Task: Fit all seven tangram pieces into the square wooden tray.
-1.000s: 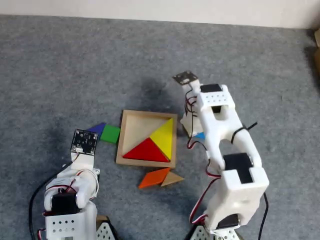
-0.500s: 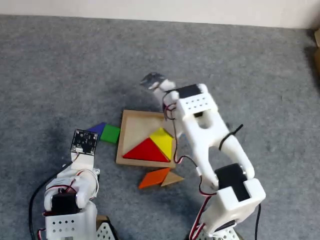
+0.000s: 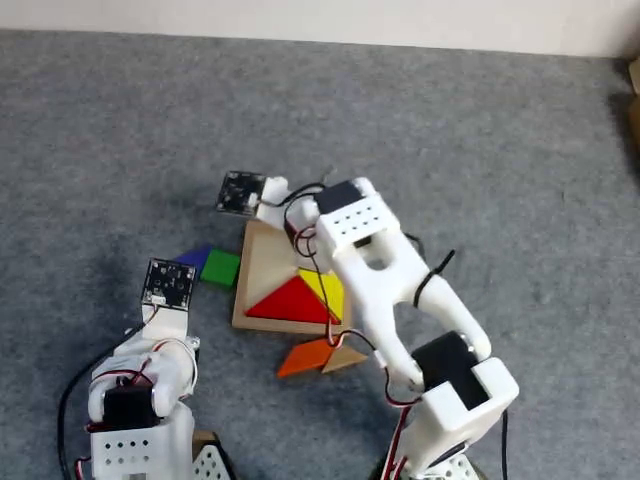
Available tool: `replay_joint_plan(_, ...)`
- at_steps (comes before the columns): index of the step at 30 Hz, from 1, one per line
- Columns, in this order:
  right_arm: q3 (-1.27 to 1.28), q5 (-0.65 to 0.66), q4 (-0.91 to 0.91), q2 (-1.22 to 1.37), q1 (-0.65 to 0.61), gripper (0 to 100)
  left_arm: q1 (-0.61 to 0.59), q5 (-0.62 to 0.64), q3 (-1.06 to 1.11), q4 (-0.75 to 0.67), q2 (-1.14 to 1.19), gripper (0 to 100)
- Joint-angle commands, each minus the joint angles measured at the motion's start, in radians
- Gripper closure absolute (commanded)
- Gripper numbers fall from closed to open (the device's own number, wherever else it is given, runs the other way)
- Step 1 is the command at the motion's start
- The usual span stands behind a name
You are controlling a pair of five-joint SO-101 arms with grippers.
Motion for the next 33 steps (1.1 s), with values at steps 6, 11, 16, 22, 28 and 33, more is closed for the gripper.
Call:
replay_joint_plan(6,-0.151,0.003,0.001,0.162,-0.013,85.7,-0.004,0.008,0.021,0.006,-0.005,99)
replay_joint_plan(11,-0.22,0.003,0.061,0.185,-0.013,81.3,-0.004,0.008,0.021,0.006,-0.005,99)
replay_joint_plan(16,-0.248,0.002,0.076,0.185,-0.001,81.0,-0.004,0.008,0.021,0.006,-0.005,99)
replay_joint_plan(22,-0.249,-0.064,0.074,0.183,0.035,82.2,-0.004,0.008,0.021,0.006,-0.005,99)
replay_joint_plan(28,-0.306,-0.267,0.074,0.183,0.028,99.8,-0.004,0.008,0.021,0.006,-0.005,99)
replay_joint_plan(33,-0.321,-0.42,0.067,0.193,0.03,99.3,-0.004,0.008,0.021,0.006,-0.005,99)
